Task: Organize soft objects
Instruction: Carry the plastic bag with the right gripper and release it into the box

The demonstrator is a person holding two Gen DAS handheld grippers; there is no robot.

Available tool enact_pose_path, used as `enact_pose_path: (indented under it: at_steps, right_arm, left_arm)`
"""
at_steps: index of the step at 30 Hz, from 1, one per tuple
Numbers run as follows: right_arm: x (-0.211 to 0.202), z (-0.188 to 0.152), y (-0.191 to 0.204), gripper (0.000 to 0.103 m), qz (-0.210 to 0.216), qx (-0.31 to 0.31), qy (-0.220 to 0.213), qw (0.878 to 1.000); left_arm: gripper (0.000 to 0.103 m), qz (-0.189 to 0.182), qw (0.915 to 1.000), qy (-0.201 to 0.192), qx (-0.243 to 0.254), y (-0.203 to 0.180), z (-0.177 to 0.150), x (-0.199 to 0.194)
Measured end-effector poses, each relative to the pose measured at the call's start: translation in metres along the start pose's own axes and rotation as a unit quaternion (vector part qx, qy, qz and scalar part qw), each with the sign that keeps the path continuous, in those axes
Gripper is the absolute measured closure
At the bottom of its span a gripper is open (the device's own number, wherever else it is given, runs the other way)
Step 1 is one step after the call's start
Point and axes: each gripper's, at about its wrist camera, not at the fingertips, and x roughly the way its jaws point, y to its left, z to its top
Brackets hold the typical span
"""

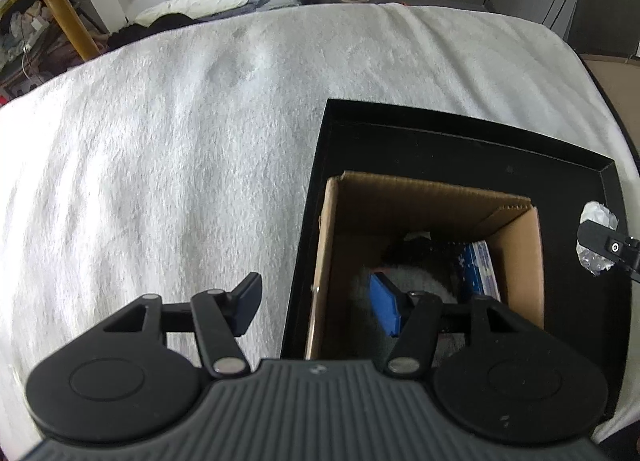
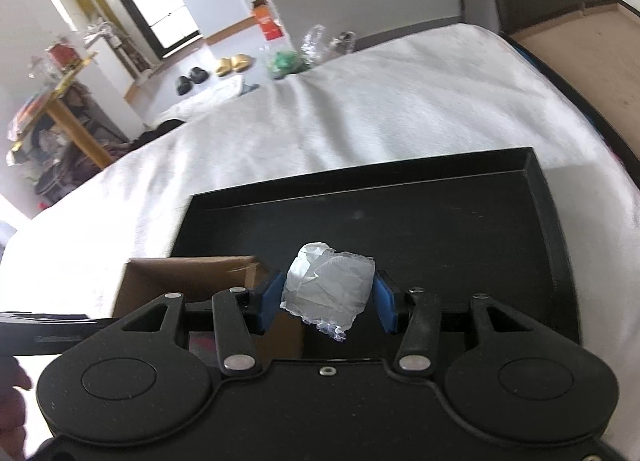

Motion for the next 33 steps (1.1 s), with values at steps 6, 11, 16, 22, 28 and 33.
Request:
enact_pose_path:
  at_steps: [6, 11, 16, 22, 28, 33]
  right_arm:
    - [-0.015, -0.003, 0.022, 0.055, 0.022, -0.020, -0.002, 1.000]
    - [-0.022, -0.009, 0.039, 0.055, 0.039, -0.040, 0.000, 0.998]
    - [-0.025, -0.019, 0.059, 0.055, 0.057, -0.059, 0.013, 0.997]
    - [-0.023, -0.031, 0.078, 0.054, 0.075, -0.065, 0.045, 0.994]
    - [-0.021, -0.043, 0.095, 0.054, 0.095, -0.067, 0.071, 0.991]
    - [-0.019, -0.047, 0.098, 0.054, 0.105, -0.041, 0.088, 0.990]
  left_arm:
    - [0.048, -0.016, 0.9998, 0.010, -0.003, 0.010, -0.014, -0.004]
    - [0.048, -0.029, 0.9995, 0.016, -0.006, 0.018, -0.027, -0.008]
    - [0.058, -0.042, 0.9988, 0.020, -0.011, 0.026, -0.040, -0.009]
    - [0.071, -0.060, 0.9973, 0.027, -0.032, 0.040, -0.052, -0.009]
    - [0.091, -0.093, 0.9929, 0.049, -0.056, 0.050, -0.066, -0.002]
    - [0.092, -0.117, 0.9893, 0.055, -0.068, 0.054, -0.072, 0.000]
